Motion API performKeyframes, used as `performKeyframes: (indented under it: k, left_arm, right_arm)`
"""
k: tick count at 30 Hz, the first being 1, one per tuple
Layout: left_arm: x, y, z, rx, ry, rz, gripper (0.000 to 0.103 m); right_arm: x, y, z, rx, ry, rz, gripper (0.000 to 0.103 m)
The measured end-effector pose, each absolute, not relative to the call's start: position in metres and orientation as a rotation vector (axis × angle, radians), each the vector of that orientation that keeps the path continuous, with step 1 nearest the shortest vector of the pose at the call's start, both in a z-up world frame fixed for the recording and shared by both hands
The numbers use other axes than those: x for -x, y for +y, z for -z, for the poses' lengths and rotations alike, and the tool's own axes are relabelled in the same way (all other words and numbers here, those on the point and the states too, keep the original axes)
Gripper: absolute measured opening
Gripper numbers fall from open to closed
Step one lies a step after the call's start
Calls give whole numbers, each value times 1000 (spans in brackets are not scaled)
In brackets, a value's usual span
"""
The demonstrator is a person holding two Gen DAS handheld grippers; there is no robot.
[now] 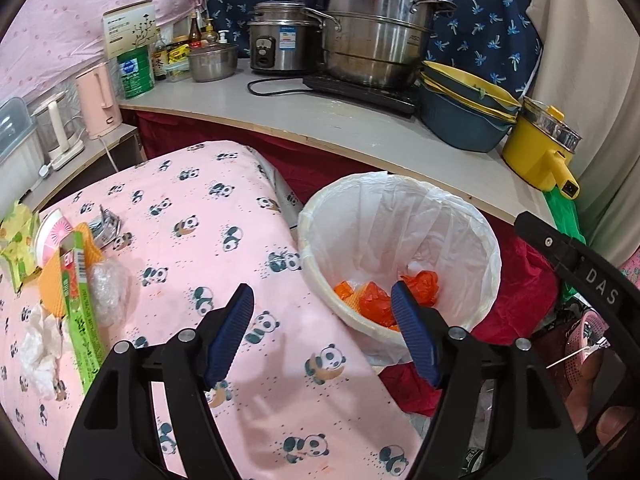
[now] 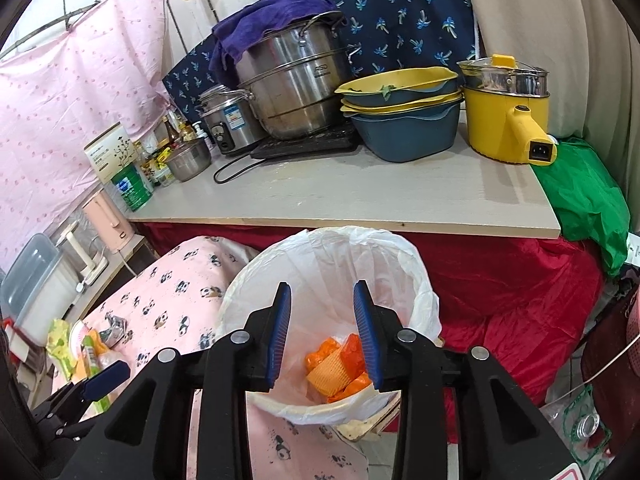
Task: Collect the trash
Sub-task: 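Move both tools back over the tissues on the table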
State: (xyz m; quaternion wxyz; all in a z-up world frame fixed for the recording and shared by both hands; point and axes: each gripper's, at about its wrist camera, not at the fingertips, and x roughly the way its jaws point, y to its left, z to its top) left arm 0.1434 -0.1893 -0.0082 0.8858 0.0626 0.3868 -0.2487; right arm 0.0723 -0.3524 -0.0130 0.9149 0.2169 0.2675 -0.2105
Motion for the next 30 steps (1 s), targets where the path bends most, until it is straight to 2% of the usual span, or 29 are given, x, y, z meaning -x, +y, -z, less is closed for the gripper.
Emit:
performKeyframes:
  k: [13, 30]
  left_arm:
    - [-137, -107, 2, -58, 804, 404, 68]
    - [-137, 39, 15, 20, 827, 181, 68]
  right_arm:
    - [-77, -273, 8, -377, 591, 284, 32]
    - [-114, -136, 24, -276, 689, 32, 32]
